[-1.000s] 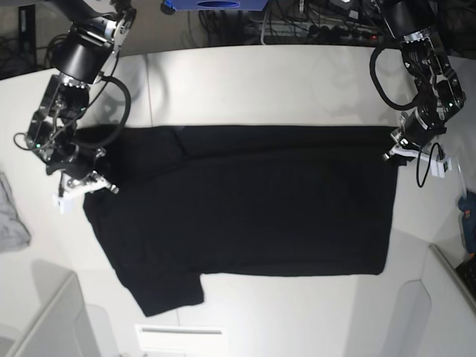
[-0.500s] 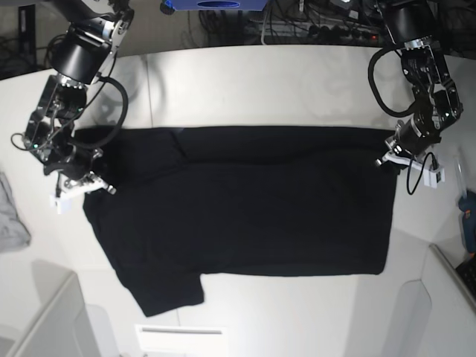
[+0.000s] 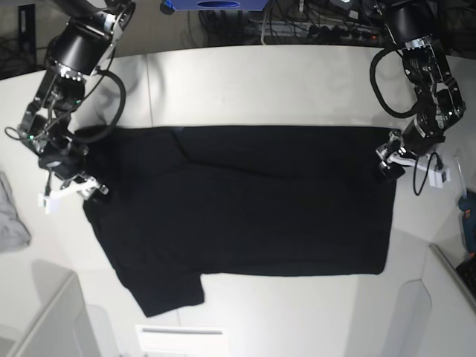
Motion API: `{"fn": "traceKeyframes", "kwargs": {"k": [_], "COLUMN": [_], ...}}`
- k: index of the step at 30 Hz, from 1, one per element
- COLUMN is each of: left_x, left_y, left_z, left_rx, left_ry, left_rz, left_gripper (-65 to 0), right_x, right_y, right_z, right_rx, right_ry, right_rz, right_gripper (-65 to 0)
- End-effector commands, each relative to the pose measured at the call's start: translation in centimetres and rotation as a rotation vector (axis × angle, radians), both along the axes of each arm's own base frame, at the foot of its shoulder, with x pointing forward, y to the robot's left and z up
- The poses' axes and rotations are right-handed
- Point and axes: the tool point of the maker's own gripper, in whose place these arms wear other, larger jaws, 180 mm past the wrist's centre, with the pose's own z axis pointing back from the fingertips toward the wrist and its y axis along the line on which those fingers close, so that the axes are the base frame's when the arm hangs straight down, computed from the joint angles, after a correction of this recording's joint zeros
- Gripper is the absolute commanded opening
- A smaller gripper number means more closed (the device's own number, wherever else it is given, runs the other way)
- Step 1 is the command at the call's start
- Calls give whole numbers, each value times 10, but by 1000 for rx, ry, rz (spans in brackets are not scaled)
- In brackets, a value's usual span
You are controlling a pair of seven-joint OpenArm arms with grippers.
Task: Fold the T-shirt properly
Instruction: 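Lift the shoulder corners with both grippers and shift the shirt, then lower the shoulders and pull the shirt toward the robot with both grippers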
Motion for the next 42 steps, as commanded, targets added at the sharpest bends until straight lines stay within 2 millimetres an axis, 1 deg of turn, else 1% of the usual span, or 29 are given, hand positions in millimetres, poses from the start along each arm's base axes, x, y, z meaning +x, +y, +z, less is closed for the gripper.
{"fn": "traceKeyframes", "kwargs": {"k": [1, 2, 4, 6, 7, 9, 10, 12, 14, 17, 20, 24, 26, 28, 30, 34, 37, 39, 42], "left_x": [6, 5, -7, -21, -28, -46, -55, -69, -77, -84, -85, -85, -85, -87, -84, -87, -80, -78, -73], "left_y": [19, 24, 30, 32, 30, 27, 26, 24, 21, 21, 20, 16, 15, 15, 17, 19, 19, 19, 20], "left_z": [28, 37, 42, 45, 43, 34, 27, 16, 9, 5, 3, 1, 0, -6, -12, -27, -28, -29, -32], "left_rx": [47, 56, 61, 80, 84, 88, 85, 79, 69, 69, 65, 49, 47, 36, 16, -16, -26, -34, -47], "left_ry": [-81, -107, -120, -120, -112, -77, -52, -13, 9, 25, 30, 29, 29, 43, 50, 82, 73, 72, 71], "left_rz": [32, 51, 88, 100, 101, 102, 103, 104, 109, 108, 109, 116, 115, 121, 136, 157, 157, 161, 169], "left_gripper": [-110, -97, -91, -94, -94, -94, -94, -94, -94, -94, -94, -94, -94, -94, -95, -95, -95, -95, -95], "right_x": [7, 4, -7, -22, -31, -50, -61, -80, -99, -114, -119, -118, -117, -115, -108, -100, -98, -99, -103], "right_y": [-8, -8, -8, -10, -8, 0, -2, -2, -10, -16, -16, -23, -25, -28, -33, -34, -36, -39, -37], "right_z": [23, 29, 37, 43, 44, 42, 40, 27, 16, 6, -15, -43, -52, -58, -59, -63, -67, -71, -81], "right_rx": [-35, -49, -61, -71, -74, -56, -45, 1, 29, 32, 66, 116, 144, 162, 157, 177, 174, 163, 174], "right_ry": [-79, -93, -106, -101, -101, -85, -75, -35, 2, 36, 91, 151, 168, 178, 180, 183, 174, 169, 189], "right_rz": [-11, -17, -49, -92, -107, -143, -178, -252, -327, -362, -373, -406, -425, -440, -431, -435, -448, -466, -477], "right_gripper": [-359, -371, -383, -386, -386, -386, -384, -378, -318, -242, -222, -218, -218, -219, -222, -224, -224, -224, -225]}}
